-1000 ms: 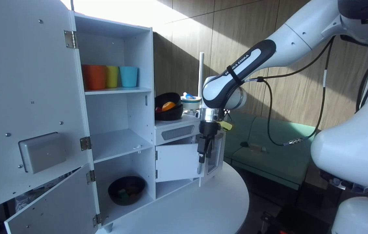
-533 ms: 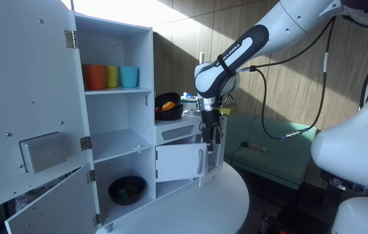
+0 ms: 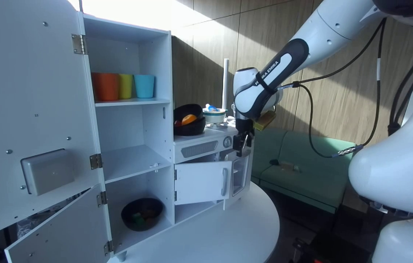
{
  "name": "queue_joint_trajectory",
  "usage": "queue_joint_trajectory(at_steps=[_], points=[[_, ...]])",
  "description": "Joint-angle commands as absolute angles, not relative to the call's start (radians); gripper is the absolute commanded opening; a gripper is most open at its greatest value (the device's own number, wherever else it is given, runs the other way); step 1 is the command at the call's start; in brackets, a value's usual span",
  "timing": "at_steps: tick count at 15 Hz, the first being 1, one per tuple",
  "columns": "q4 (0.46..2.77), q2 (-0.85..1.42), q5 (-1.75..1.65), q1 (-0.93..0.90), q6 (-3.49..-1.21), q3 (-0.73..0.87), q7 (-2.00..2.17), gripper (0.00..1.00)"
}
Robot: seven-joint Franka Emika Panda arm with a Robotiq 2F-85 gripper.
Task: Open all the cabinet doors of the toy kitchen
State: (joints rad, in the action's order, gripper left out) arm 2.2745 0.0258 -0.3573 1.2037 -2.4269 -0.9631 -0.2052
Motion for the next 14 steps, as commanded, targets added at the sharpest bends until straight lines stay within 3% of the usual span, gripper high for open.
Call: queue_joint_trajectory(at_steps=[1,8,9,13,14], points=[[2.305,0.046,-0.458,0.932,-2.592,-0.687,0.029,1.00],[2.276,0.124,-0.745,0.398,-2.688,-0.167,0.496,1.00],[2.267,0.146,-0.804,0.490,-2.698,-0.267,0.574,1.00],[2.259,0.193,-0.767,0.427,-2.688,-0.270,0.643,1.00],[2.270,0.182,-0.687,0.273,-2.690,-0.134,0.582,1.00]])
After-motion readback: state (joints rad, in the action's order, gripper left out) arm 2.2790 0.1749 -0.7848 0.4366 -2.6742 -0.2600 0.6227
